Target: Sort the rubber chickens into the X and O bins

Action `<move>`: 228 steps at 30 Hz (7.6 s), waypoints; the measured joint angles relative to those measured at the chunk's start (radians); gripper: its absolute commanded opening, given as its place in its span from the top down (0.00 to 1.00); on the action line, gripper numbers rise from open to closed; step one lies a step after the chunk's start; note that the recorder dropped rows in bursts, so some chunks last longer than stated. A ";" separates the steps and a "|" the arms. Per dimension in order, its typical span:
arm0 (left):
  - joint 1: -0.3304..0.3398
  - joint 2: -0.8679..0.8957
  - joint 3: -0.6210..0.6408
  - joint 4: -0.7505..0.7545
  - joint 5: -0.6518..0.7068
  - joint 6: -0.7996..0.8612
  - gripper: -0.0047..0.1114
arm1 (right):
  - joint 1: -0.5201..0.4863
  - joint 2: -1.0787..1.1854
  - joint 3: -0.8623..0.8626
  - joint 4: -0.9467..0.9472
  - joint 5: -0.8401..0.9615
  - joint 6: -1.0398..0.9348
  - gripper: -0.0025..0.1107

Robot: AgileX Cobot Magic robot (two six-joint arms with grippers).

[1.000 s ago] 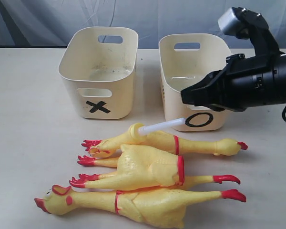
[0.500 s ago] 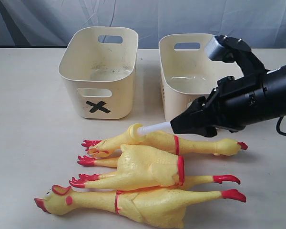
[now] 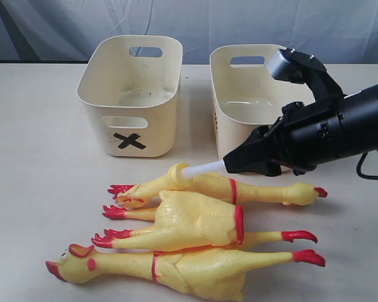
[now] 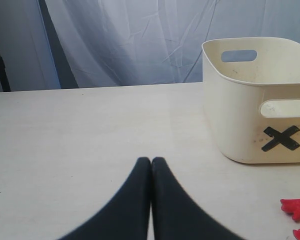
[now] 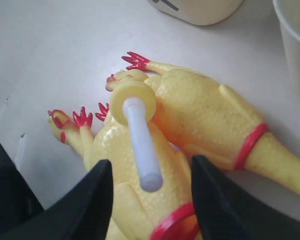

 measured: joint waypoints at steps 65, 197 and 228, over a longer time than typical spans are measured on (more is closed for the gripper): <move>0.000 0.000 0.000 0.000 0.000 0.000 0.96 | 0.000 0.024 -0.383 0.701 -0.245 -0.371 0.87; 0.000 0.000 0.000 0.000 0.000 0.000 0.96 | 0.263 0.382 -0.188 -0.326 -0.033 -0.356 0.98; 0.000 0.000 0.000 0.000 0.000 0.000 0.96 | 0.266 -0.043 -0.372 -0.253 0.030 -0.305 0.99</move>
